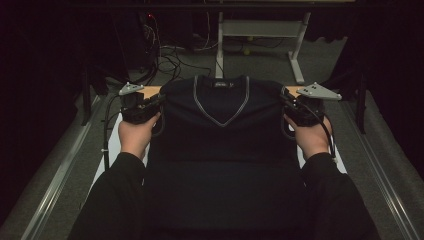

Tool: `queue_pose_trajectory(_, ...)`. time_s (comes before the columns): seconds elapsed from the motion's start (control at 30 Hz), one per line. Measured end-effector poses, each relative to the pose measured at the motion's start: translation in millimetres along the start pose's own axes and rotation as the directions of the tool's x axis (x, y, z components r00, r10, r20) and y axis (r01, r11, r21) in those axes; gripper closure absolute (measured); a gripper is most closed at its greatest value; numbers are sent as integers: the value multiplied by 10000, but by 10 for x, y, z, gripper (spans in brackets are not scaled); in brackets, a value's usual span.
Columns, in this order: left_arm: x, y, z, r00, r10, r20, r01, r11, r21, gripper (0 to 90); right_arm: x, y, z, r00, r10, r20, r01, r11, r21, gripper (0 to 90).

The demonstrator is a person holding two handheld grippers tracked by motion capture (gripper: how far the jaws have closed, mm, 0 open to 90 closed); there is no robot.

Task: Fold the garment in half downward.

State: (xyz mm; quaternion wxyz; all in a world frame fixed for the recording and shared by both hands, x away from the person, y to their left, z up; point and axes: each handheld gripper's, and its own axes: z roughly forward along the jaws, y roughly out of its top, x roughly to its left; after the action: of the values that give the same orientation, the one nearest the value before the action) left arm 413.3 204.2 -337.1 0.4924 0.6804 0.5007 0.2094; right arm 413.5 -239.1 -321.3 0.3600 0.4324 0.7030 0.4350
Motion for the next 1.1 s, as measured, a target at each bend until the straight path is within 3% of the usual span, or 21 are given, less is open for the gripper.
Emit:
queue_pose_trajectory(0.17,-57,-181,-70,9995,219,243,-218,9997,-54,716,31,-161,-78,9997,-30,-231,30,10000,-1,804)
queue_pose_trajectory(0.33,-42,-447,-154,9981,110,611,-114,9999,65,716,80,-411,-204,9981,92,-611,-99,9999,-115,804)
queue_pose_trajectory(0.53,-94,-763,-277,9943,342,1012,-361,9992,168,715,186,-703,-347,9948,-29,-1016,14,9999,-142,803)
queue_pose_trajectory(0.63,-105,-952,-325,9912,284,1291,-307,9994,160,712,267,-850,-411,9945,-457,-939,443,9989,-173,804)
queue_pose_trajectory(0.8,-145,-1256,-398,9862,309,1625,-402,9977,544,713,376,-1099,-511,9921,-297,-1222,263,9992,-286,804)
queue_pose_trajectory(0.87,-153,-1334,-421,9860,457,1602,-563,9965,624,714,414,-1178,-545,9909,-271,-1319,225,9991,-360,804)
queue_pose_trajectory(1.1,-151,-1454,-491,9826,417,1811,-537,9967,613,713,494,-1353,-670,9881,-234,-1523,166,9988,-455,804)
